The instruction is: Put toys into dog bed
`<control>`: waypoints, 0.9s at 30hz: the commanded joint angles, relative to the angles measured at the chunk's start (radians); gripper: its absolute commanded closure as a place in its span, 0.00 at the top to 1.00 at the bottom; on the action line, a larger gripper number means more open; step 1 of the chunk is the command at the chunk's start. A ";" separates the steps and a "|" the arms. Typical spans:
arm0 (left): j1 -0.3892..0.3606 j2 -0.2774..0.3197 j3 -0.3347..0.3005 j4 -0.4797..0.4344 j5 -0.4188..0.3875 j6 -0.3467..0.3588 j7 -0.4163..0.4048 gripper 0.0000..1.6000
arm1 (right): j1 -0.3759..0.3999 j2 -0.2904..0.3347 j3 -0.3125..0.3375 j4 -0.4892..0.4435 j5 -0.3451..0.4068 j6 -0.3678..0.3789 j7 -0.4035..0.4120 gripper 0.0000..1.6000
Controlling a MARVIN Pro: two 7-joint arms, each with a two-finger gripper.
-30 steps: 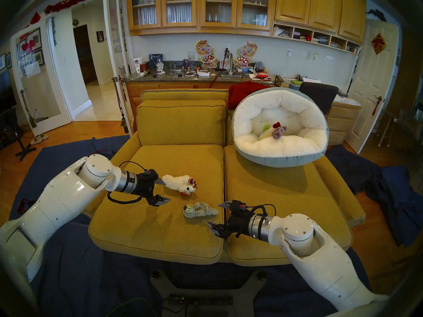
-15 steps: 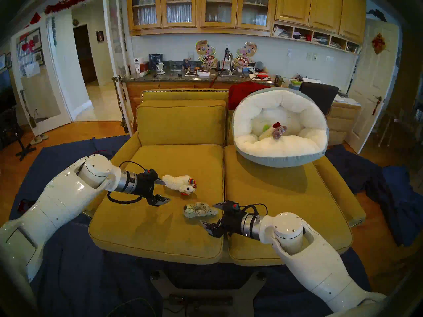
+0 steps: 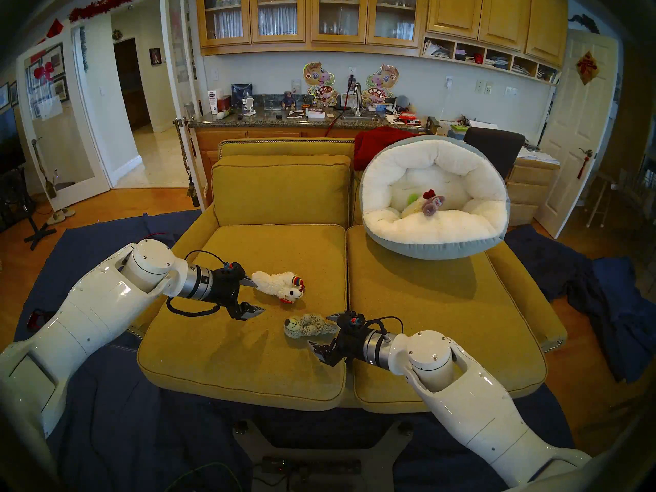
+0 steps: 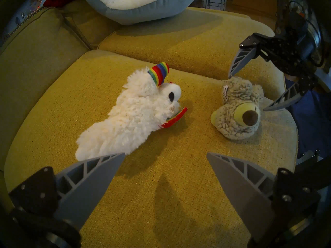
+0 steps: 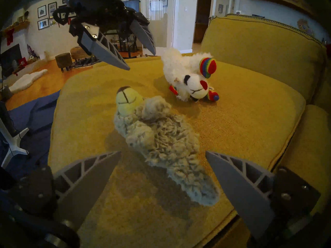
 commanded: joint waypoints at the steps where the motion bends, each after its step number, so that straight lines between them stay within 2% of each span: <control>1: -0.033 -0.001 -0.019 -0.010 -0.004 -0.002 0.000 1.00 | 0.066 -0.042 0.005 0.001 -0.010 -0.056 -0.022 1.00; 6: -0.034 -0.001 -0.019 -0.010 -0.004 -0.001 0.000 1.00 | 0.069 -0.050 0.007 0.014 -0.011 -0.081 -0.027 1.00; 7: -0.034 -0.001 -0.019 -0.010 -0.004 -0.001 0.000 1.00 | 0.069 -0.051 0.008 0.015 -0.011 -0.084 -0.027 0.69; 8: -0.034 -0.001 -0.019 -0.010 -0.004 -0.001 0.000 1.00 | 0.068 -0.050 0.010 0.016 -0.011 -0.089 -0.026 0.42; 9: -0.034 -0.001 -0.019 -0.009 -0.004 -0.001 0.000 1.00 | 0.067 -0.049 0.011 0.015 -0.011 -0.091 -0.026 0.42; 10: -0.034 -0.001 -0.019 -0.009 -0.004 -0.001 0.000 1.00 | 0.066 -0.048 0.013 0.016 -0.010 -0.096 -0.025 0.00; 16: -0.034 -0.001 -0.019 -0.009 -0.004 -0.001 -0.001 1.00 | 0.051 -0.032 0.030 -0.005 0.001 -0.106 -0.020 0.00; 27: -0.032 -0.001 -0.019 -0.010 -0.004 -0.002 0.001 1.00 | 0.042 0.018 0.104 -0.126 0.021 -0.108 -0.033 0.00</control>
